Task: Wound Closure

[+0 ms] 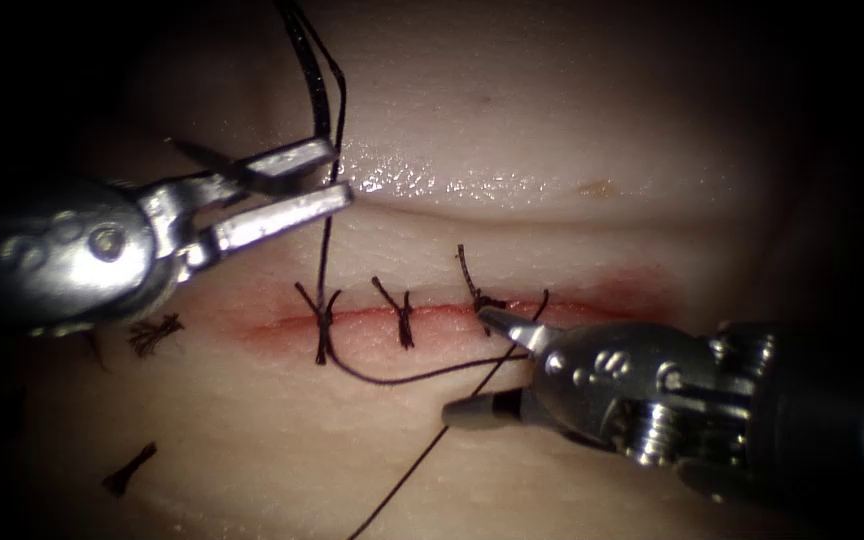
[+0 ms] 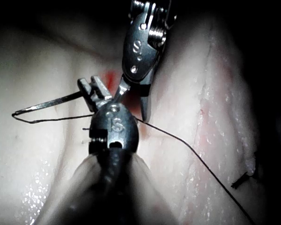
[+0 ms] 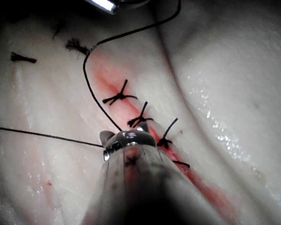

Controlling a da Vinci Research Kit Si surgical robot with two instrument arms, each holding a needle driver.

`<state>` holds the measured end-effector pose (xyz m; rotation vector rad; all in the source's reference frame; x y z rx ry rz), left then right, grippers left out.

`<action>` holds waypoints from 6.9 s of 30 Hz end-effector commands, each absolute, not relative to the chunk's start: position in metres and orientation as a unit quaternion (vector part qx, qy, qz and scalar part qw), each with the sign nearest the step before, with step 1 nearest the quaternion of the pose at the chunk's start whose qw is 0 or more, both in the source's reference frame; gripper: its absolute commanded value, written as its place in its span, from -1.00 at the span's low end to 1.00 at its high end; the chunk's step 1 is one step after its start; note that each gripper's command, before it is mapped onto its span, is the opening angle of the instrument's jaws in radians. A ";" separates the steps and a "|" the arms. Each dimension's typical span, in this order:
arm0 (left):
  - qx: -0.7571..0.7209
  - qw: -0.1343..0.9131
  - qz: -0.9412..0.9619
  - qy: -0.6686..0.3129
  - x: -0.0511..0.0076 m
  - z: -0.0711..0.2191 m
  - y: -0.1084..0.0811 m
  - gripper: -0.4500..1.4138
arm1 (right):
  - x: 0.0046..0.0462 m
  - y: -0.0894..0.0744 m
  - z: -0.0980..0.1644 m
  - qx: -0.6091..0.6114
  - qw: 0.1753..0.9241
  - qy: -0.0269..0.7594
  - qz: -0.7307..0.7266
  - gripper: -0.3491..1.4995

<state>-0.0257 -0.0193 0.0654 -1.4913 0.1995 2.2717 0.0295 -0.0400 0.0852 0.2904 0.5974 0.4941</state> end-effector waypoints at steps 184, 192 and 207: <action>-0.537 0.165 0.826 0.054 -0.0289 0.076 -0.019 -1.00 | 0.0270 -0.044 0.089 0.083 0.961 0.252 -0.074 -1.00; -0.535 0.165 0.827 0.054 -0.0292 0.076 -0.019 -1.00 | 0.0272 -0.045 0.084 0.061 0.958 0.277 -0.048 -1.00; -0.535 0.165 0.827 0.055 -0.0293 0.076 -0.019 -1.00 | 0.0281 -0.048 0.077 0.047 0.951 0.306 -0.027 -1.00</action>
